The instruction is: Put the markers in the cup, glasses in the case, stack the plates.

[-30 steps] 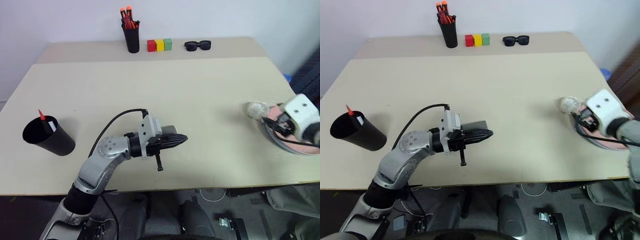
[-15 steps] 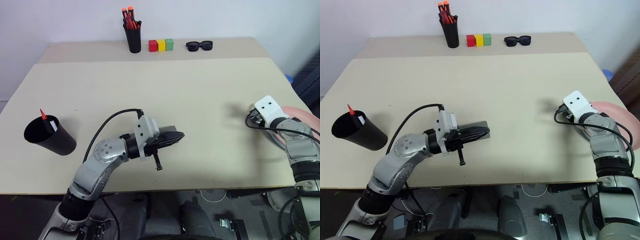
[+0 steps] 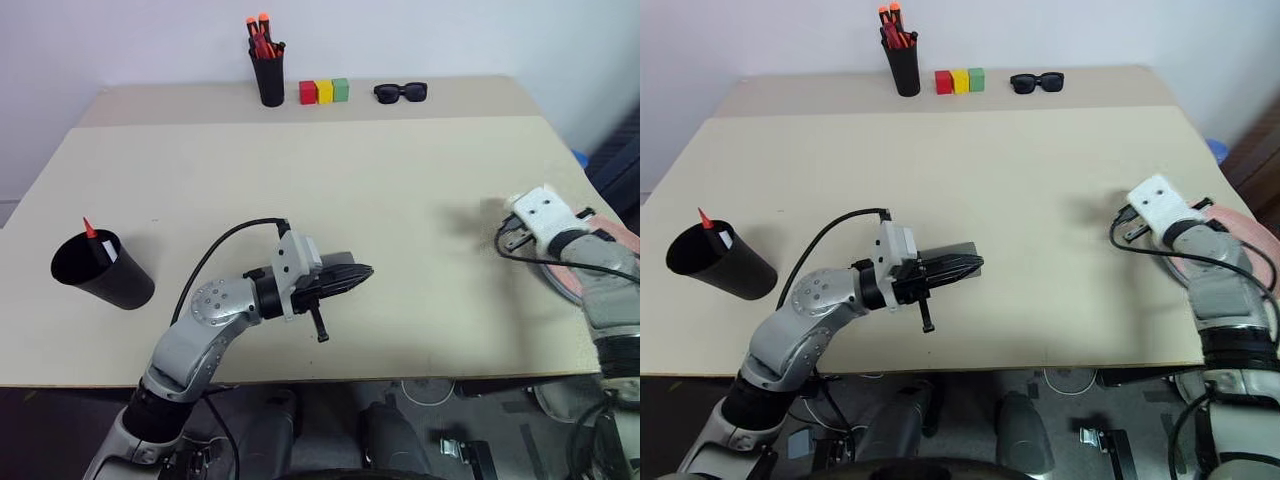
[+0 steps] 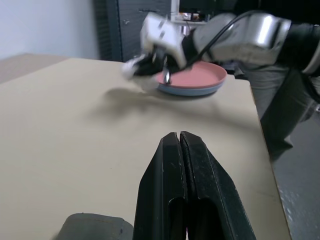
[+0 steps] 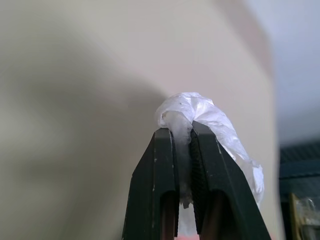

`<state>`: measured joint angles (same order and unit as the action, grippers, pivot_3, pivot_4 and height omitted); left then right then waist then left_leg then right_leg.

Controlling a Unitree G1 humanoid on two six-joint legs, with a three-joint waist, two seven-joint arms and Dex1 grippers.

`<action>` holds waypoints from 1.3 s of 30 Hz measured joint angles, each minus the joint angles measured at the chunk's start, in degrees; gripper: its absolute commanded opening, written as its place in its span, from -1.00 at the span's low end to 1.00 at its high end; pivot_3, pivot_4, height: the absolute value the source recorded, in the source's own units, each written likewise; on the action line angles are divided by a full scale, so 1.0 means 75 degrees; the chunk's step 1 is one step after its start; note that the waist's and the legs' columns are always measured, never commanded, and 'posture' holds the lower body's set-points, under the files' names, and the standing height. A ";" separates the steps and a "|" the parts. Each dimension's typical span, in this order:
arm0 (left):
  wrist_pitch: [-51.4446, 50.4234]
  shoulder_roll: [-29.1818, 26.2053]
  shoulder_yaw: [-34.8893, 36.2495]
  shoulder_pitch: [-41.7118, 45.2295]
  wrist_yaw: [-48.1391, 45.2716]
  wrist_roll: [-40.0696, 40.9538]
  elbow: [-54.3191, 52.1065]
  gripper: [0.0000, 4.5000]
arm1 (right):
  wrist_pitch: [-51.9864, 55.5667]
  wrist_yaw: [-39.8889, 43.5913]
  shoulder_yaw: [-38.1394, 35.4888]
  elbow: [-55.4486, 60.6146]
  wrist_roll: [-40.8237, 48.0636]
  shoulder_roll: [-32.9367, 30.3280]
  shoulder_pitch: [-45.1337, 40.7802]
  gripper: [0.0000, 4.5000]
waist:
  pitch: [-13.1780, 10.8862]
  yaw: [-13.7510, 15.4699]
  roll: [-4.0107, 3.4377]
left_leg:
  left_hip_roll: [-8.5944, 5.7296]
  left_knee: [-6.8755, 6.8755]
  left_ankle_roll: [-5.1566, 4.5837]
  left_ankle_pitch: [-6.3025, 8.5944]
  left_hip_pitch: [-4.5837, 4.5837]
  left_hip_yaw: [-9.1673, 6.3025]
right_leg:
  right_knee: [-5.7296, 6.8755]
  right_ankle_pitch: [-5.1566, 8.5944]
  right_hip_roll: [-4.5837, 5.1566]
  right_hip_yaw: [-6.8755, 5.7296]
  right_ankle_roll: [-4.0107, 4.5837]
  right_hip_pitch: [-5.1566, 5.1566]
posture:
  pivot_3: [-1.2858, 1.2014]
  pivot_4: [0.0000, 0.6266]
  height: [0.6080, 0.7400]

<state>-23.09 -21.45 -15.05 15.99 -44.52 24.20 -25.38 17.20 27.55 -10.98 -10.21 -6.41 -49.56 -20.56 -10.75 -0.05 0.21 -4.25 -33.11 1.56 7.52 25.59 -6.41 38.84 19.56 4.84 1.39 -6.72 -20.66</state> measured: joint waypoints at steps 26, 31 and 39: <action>0.0514 0.0214 0.2148 -0.1743 0.2272 -0.0826 -0.0136 -1.00 | 0.0545 0.1933 0.0079 0.1509 0.2429 0.1163 -0.0381 0.90 | 0.0008 -0.0095 -0.0017 | 0.0012 0.0015 -0.0024 0.0019 -0.0014 0.0004 | -0.0076 -0.0004 -0.0004 0.0000 -0.0004 0.0035 | 0.03 -0.52 0.90; 0.0513 -0.0021 0.2507 -0.2433 0.2781 -0.1332 -0.0335 -1.00 | 0.0504 0.2693 0.0740 0.1019 0.2850 0.1629 -0.0720 0.90 | 0.0004 0.0097 -0.0011 | 0.0008 0.0006 -0.0019 0.0022 -0.0013 -0.0007 | -0.0102 0.0010 0.0003 -0.0008 0.0029 0.0026 | 0.03 -0.52 0.90; 0.0454 -0.0052 0.2574 -0.2567 0.3124 -0.1488 -0.0698 -1.00 | 0.0212 0.3147 0.1004 0.0073 0.2819 0.1675 -0.1008 0.90 | 0.0005 0.0074 -0.0011 | 0.0002 0.0020 -0.0030 0.0029 -0.0010 0.0006 | -0.0104 -0.0001 0.0024 -0.0002 0.0008 0.0031 | 0.03 -0.52 0.90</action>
<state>-19.68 -21.84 4.25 -3.26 -21.09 13.03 -30.61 18.79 51.16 -3.45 -9.67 14.74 -36.99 -28.12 -10.71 0.51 0.13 -4.24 -32.96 1.34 7.73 25.52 -6.37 38.06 19.55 5.02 1.38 -6.65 -20.43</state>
